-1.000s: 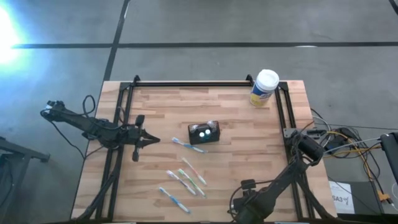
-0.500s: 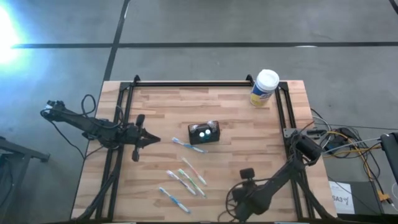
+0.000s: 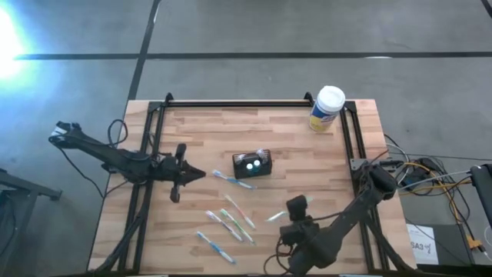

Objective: Pick & Place toothbrushing station
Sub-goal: Put the bottom green toothbrush into the black wire organizer

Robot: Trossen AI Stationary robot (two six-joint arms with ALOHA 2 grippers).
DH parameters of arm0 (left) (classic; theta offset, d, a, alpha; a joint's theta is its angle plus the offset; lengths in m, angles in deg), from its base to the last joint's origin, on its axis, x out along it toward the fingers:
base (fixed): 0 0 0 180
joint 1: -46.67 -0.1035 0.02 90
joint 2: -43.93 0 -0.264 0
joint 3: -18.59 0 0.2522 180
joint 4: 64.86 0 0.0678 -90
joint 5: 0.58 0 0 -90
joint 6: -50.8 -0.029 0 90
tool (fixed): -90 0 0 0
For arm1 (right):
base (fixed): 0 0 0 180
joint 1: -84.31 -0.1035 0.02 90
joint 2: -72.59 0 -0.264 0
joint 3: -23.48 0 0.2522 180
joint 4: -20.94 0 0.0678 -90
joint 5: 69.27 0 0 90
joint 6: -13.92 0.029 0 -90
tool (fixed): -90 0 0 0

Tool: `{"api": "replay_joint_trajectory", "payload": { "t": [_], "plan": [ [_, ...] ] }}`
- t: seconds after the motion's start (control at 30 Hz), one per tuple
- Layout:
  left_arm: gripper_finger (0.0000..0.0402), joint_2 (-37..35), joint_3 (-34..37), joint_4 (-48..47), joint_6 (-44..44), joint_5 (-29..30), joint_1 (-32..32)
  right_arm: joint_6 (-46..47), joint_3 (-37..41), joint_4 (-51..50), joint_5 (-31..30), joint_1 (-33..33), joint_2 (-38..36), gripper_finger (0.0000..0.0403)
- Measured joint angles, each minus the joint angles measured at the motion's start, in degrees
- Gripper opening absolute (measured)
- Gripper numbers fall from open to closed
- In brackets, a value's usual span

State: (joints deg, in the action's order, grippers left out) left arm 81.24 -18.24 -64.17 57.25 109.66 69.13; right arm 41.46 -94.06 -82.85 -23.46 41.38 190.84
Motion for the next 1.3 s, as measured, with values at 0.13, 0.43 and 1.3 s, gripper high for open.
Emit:
{"api": "replay_joint_trajectory", "payload": {
  "t": [0.13,0.43,1.3],
  "plan": [
    [0.0026,4.44,-1.34,3.0,2.14,-1.92,-0.11,-11.59,-5.76,0.34,-8.2,2.03,0.0,0.0014],
    [0.0057,12.95,-7.96,3.09,5.3,-11.47,-0.24,-30.34,-11.0,2.06,-22.6,7.04,0.0,0.0013],
    [0.0259,26.05,-27.05,-14.91,8.4,-9.39,-5.28,-70.33,-10.28,27.85,-37.09,12.68,0.0,0.0013]
  ]
}}
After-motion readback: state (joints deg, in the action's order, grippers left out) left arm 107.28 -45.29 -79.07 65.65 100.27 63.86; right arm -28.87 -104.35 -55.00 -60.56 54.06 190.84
